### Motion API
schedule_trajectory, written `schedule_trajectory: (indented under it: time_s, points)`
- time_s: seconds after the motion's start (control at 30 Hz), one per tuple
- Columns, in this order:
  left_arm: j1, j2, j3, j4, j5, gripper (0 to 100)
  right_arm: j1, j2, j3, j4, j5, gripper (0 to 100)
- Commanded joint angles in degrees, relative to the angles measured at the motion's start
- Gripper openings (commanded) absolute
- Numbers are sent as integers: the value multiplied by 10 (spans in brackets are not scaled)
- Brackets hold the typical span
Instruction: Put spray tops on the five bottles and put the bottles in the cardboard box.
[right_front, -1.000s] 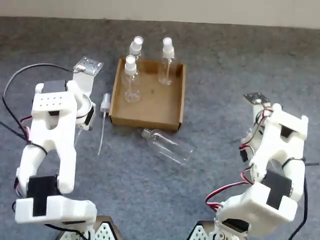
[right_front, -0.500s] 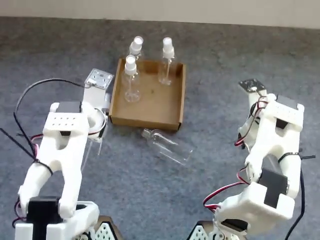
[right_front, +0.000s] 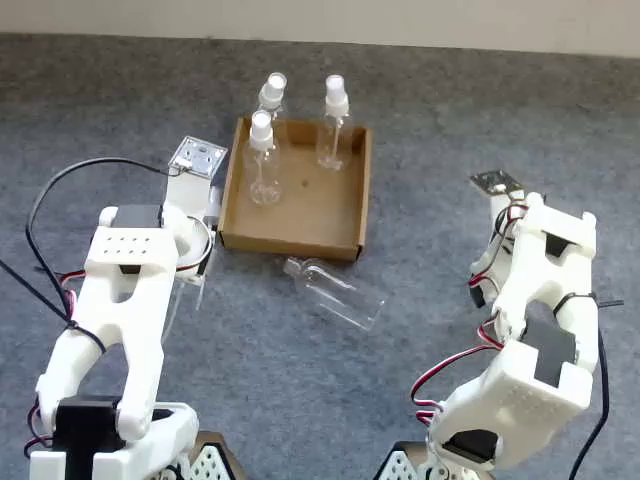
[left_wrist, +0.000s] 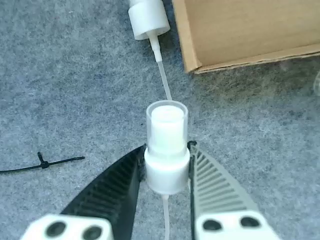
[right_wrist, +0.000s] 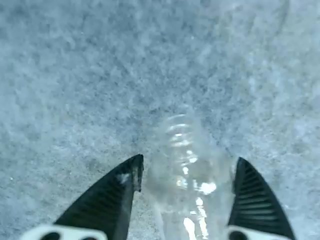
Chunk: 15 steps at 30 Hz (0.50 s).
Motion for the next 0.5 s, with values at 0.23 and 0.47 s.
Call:
schedule_trajectory:
  time_s: [0.23, 0.47]
  points:
    - [6, -29, -15, -10, 8, 4, -6, -160, -9, -1, -4, 3]
    - [7, -124, -96, 57, 28, 4, -61, -349, -4, -2, -136, 4]
